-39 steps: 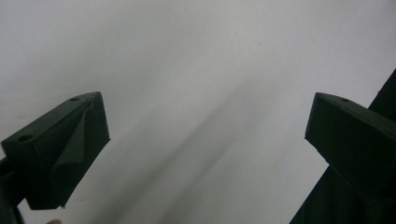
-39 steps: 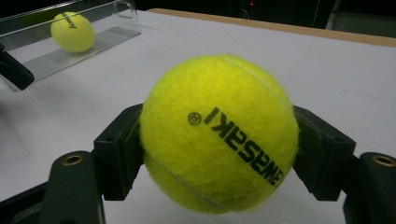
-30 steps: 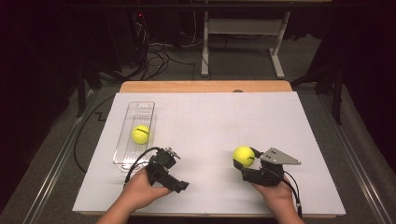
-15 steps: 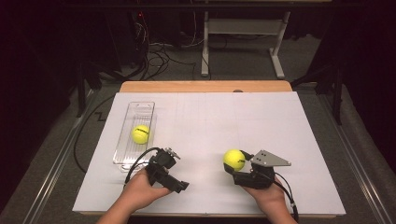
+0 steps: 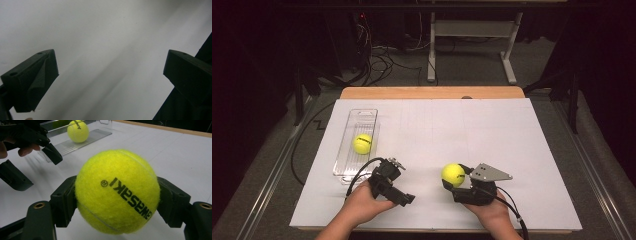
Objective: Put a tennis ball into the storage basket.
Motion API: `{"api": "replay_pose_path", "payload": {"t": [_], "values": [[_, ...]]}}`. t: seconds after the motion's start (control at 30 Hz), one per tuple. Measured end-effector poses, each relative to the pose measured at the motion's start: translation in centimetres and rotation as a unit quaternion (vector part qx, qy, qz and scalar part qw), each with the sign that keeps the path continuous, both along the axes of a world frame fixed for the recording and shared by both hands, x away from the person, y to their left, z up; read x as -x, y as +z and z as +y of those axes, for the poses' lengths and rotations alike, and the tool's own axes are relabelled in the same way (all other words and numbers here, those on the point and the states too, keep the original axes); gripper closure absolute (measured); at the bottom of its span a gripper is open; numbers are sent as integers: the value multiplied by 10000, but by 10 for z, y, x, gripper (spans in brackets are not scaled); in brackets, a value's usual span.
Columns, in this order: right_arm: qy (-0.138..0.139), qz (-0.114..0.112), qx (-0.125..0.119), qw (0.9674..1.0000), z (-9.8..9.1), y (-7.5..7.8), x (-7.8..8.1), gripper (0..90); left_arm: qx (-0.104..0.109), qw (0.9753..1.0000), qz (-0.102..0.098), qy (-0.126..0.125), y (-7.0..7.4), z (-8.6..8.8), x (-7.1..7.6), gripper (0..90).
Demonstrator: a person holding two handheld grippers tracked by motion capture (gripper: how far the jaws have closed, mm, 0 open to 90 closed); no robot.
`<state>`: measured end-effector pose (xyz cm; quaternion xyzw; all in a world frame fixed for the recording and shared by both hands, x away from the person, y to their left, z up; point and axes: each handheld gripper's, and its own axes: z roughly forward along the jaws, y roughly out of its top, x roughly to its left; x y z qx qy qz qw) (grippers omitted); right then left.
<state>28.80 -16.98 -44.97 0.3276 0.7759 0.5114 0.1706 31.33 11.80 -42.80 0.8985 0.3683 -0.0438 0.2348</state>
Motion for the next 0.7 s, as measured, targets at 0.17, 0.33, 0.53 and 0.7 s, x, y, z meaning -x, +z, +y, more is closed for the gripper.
{"api": "replay_pose_path", "payload": {"t": [0.17,0.33,0.53,0.7], "values": [[44,-39,-17,10000,3,0,-2,275,-17,10000,9,18,0,-1,0,7],[49,-30,-62,10000,2,1,-2,275,43,10000,38,-22,8,-10,0,7],[42,-79,-124,9999,1,2,-2,275,-64,9998,169,-120,22,-20,-3,7],[75,-116,-95,9999,1,2,-1,275,-173,9994,225,-189,37,-25,-4,7]]}}
